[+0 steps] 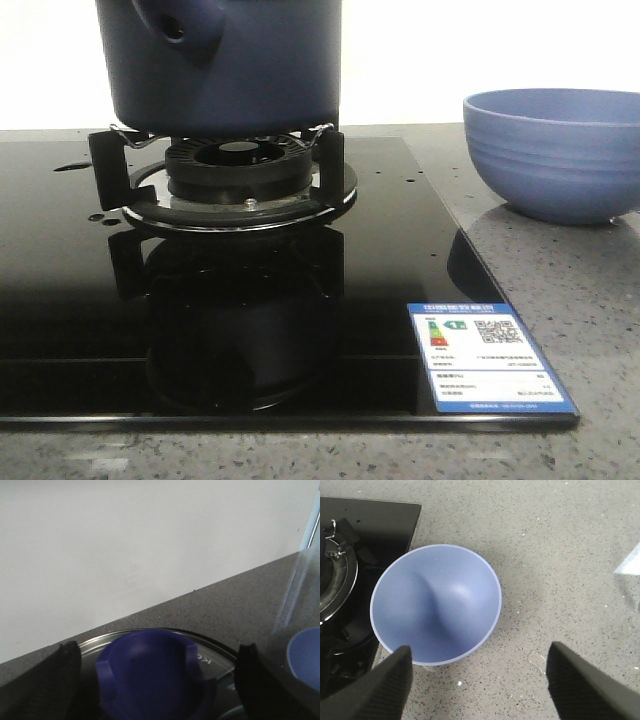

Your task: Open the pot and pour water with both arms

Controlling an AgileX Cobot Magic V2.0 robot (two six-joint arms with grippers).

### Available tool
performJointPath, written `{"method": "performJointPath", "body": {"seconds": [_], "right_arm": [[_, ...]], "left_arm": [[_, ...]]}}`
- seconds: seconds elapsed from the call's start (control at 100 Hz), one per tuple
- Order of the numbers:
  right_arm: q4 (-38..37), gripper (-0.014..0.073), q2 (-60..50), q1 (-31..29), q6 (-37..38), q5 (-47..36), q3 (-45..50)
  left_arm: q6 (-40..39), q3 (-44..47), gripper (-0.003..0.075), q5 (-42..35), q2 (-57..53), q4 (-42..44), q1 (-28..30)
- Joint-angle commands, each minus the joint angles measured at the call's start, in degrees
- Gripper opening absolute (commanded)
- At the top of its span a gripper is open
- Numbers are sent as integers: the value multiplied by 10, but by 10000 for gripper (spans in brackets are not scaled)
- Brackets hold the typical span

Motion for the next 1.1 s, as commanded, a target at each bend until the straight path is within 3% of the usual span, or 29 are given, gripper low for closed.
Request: {"method": "performJointPath", "body": {"seconds": [0.0,0.17,0.32,0.45,0.6,0.65,0.87,1.09], "right_arm": [[6,503,-9,-3,-6,-36,-13],[9,503,-9,-3,-6,-41,-13],[44,496,-10,-3,-6,-75,-13],[96,380,-15,-3,-6,-133,-12],[139,45,-31,-3,-14,-223,12],[149,-73,-40,-3,-26,-250,27],[167,-63,-116,-3,-125,-341,133],[169,-63,-235,-3,-148,-422,286]], "left_arm": [[-1,-22,578,-43,-45,-6,0],[-1,-22,573,-44,-103,-6,0],[-1,-22,498,-43,-154,-6,0],[-1,-22,299,-43,-190,-6,0],[-1,-22,-15,-27,-226,22,0],[1,-22,-20,-10,-236,40,0],[1,34,-20,9,-297,53,28],[1,182,-20,-21,-398,-17,158]]}}
